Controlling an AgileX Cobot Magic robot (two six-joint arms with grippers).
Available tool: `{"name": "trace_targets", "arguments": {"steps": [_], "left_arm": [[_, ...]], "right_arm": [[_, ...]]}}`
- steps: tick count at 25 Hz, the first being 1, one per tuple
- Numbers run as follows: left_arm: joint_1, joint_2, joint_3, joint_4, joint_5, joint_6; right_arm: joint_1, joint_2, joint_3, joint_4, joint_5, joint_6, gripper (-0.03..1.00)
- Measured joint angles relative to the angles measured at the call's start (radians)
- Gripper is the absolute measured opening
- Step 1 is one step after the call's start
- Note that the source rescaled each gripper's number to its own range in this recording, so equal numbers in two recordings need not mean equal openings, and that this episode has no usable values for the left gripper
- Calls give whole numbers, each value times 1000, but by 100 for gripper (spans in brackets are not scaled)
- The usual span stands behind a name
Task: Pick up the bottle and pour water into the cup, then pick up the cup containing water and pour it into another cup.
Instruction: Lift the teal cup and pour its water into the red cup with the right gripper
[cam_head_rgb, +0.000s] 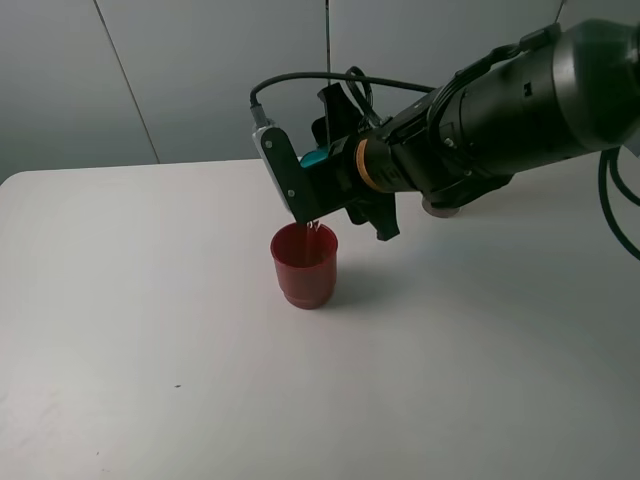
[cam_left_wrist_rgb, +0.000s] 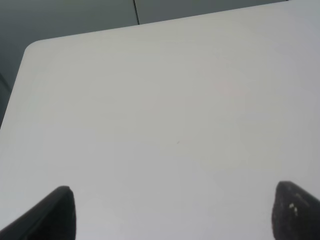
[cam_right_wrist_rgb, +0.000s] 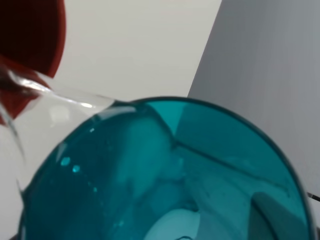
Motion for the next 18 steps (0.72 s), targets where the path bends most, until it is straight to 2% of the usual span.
{"name": "trace_targets", "arguments": {"steps": [18], "left_arm": [[0,0,0,0,0,0]], "right_arm": [[13,8,0,0,26,-197,13]]}}
